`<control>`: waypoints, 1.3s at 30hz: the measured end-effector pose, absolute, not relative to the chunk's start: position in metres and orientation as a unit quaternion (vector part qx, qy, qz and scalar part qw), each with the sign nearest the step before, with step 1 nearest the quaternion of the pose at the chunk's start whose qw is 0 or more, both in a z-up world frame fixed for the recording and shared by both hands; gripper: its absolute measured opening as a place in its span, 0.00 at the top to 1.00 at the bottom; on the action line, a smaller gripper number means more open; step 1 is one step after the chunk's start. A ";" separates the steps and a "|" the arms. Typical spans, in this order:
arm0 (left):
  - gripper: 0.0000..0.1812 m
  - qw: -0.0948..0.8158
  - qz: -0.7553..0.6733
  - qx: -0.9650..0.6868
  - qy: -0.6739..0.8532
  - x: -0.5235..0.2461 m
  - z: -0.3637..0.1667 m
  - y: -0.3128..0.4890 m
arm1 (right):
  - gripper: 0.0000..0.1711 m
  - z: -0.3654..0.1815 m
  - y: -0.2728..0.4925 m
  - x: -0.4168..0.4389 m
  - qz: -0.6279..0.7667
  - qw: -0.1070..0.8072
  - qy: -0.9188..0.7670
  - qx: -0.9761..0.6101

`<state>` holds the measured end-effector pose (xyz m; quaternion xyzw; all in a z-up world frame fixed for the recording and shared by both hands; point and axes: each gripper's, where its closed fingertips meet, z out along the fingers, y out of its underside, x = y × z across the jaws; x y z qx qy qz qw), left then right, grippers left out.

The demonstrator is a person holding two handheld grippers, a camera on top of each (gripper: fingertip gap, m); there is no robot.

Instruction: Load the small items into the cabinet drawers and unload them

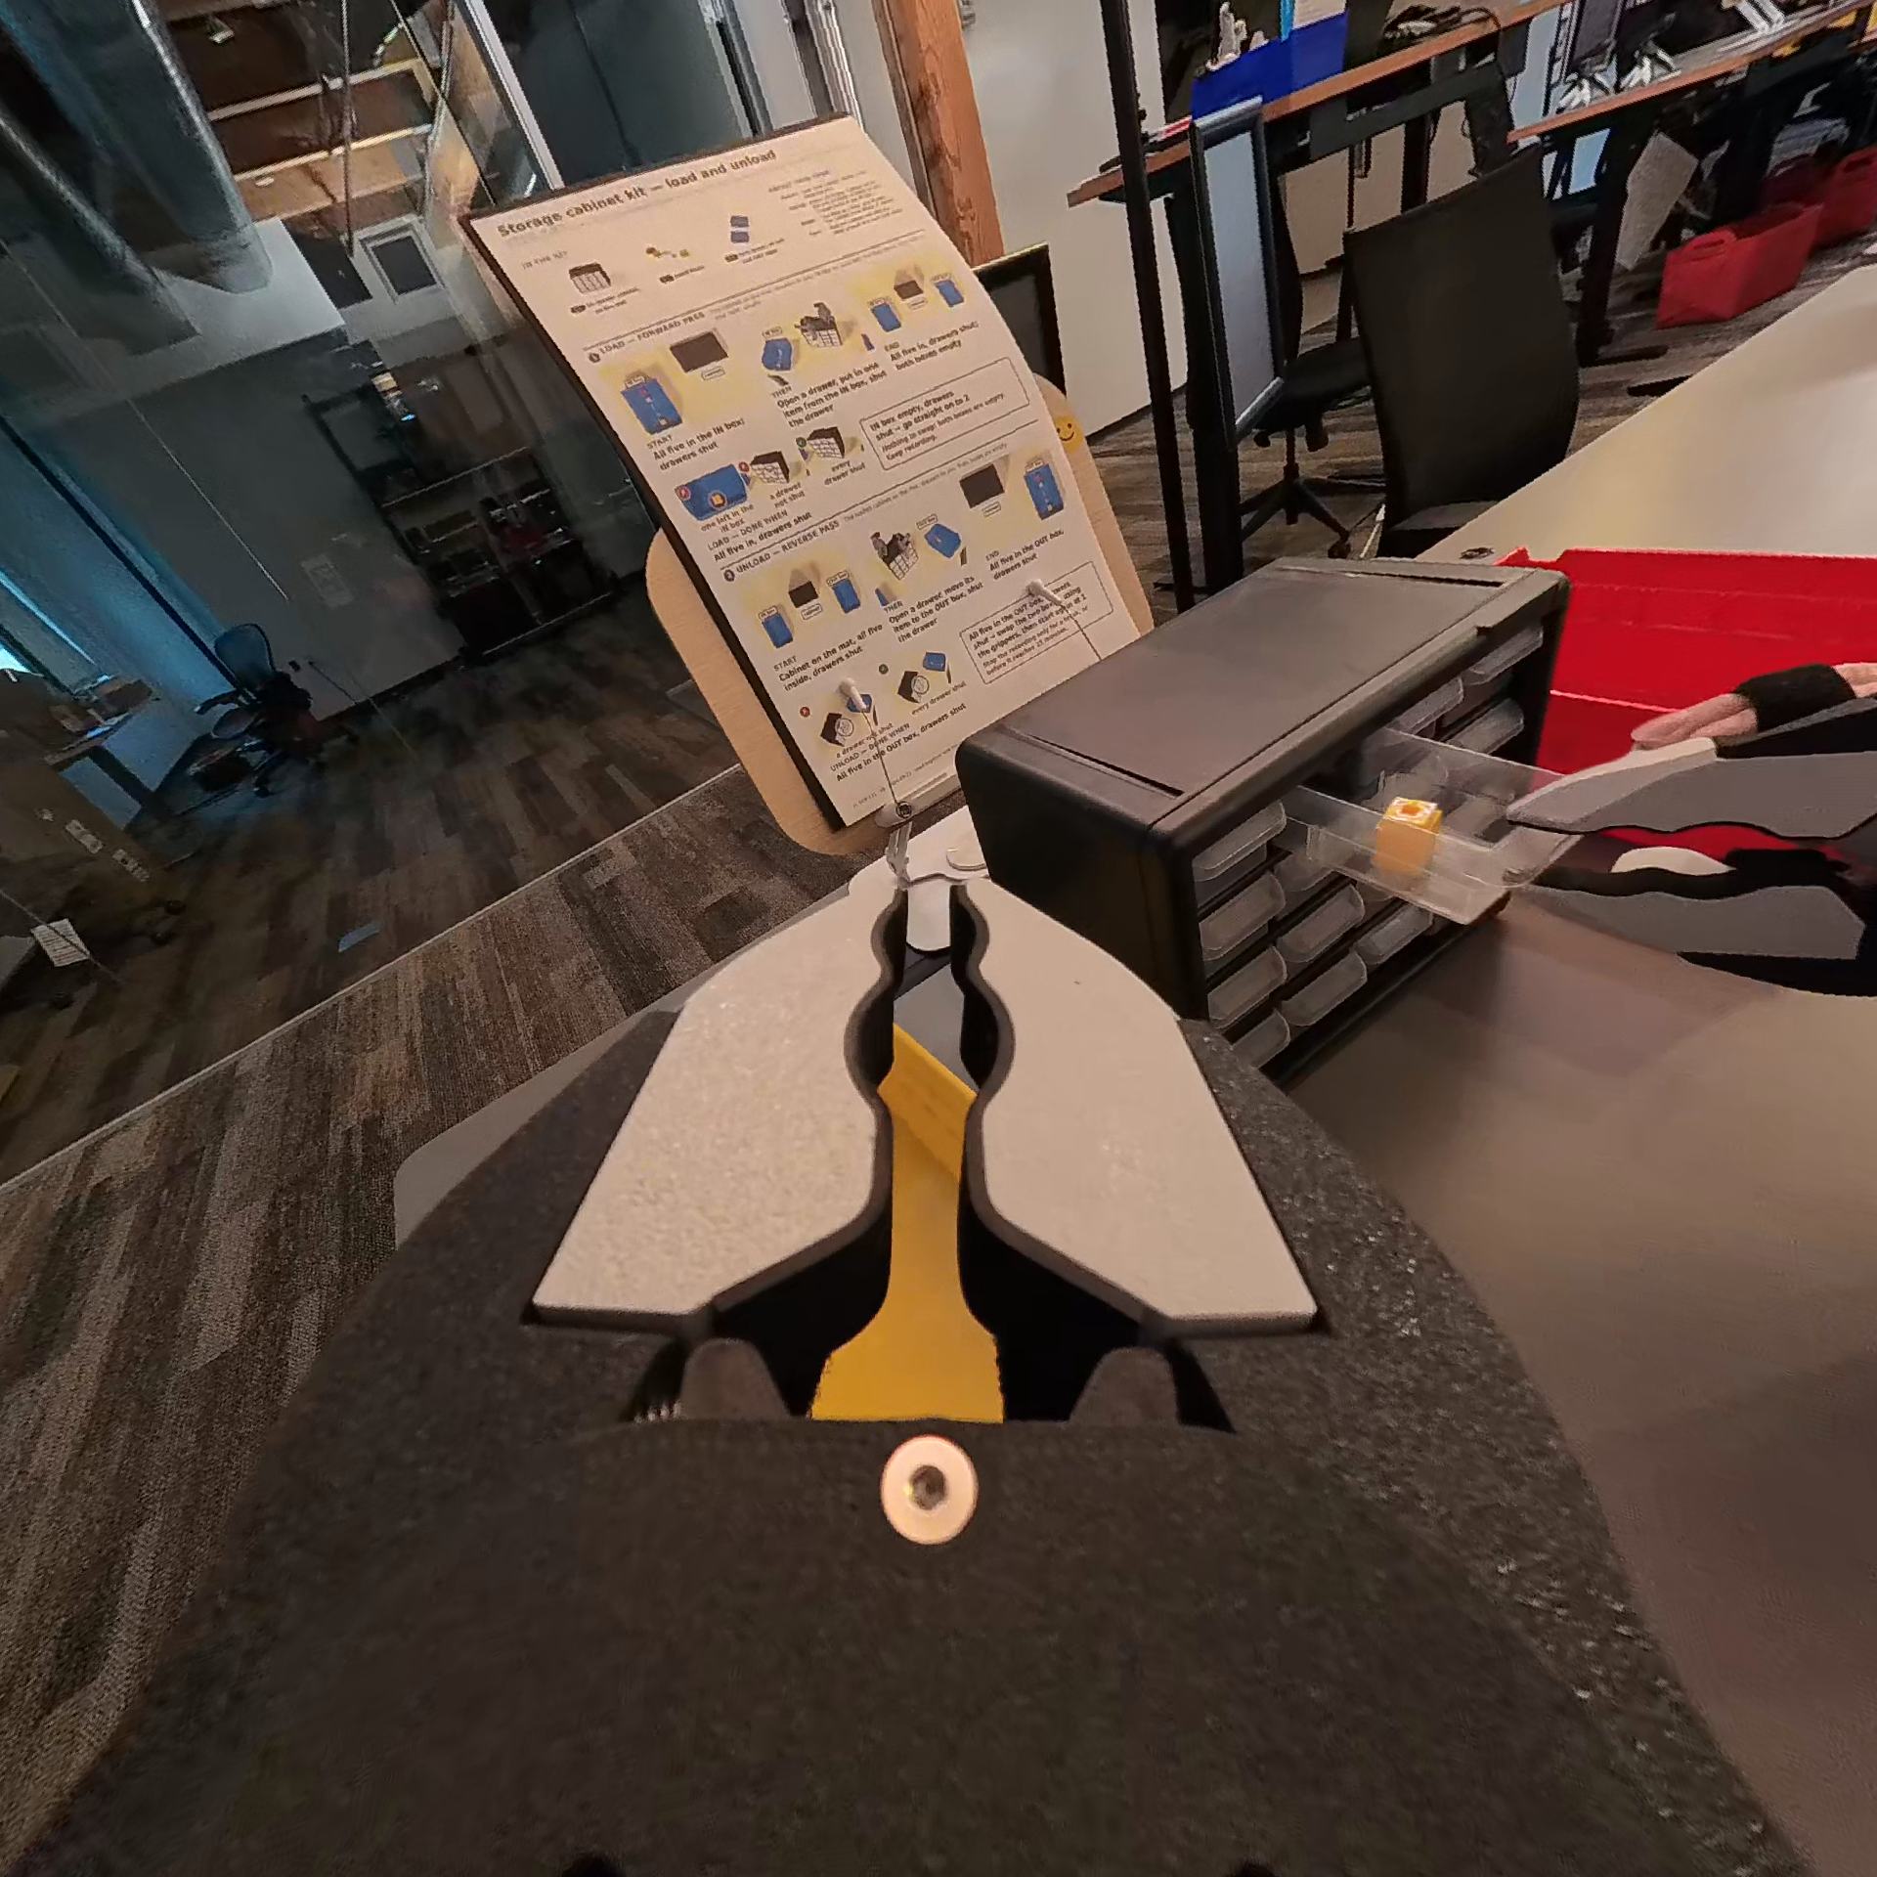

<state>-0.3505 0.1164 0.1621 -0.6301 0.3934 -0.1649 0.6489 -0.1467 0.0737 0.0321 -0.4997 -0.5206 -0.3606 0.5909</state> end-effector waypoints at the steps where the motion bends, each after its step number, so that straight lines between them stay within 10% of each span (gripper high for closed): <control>1: 0.96 0.649 -0.165 -0.630 0.393 -0.350 0.162 0.116 | 0.88 0.032 0.075 -0.146 -0.359 0.592 -0.521 -0.500; 22: 0.96 0.647 -0.168 -0.636 0.386 -0.357 0.160 0.119 | 0.77 0.047 0.103 -0.131 -0.397 0.622 -0.470 -0.485; 39: 0.96 0.648 -0.165 -0.639 0.381 -0.358 0.161 0.120 | 0.89 0.019 0.075 -0.112 -0.249 0.686 -0.280 -0.623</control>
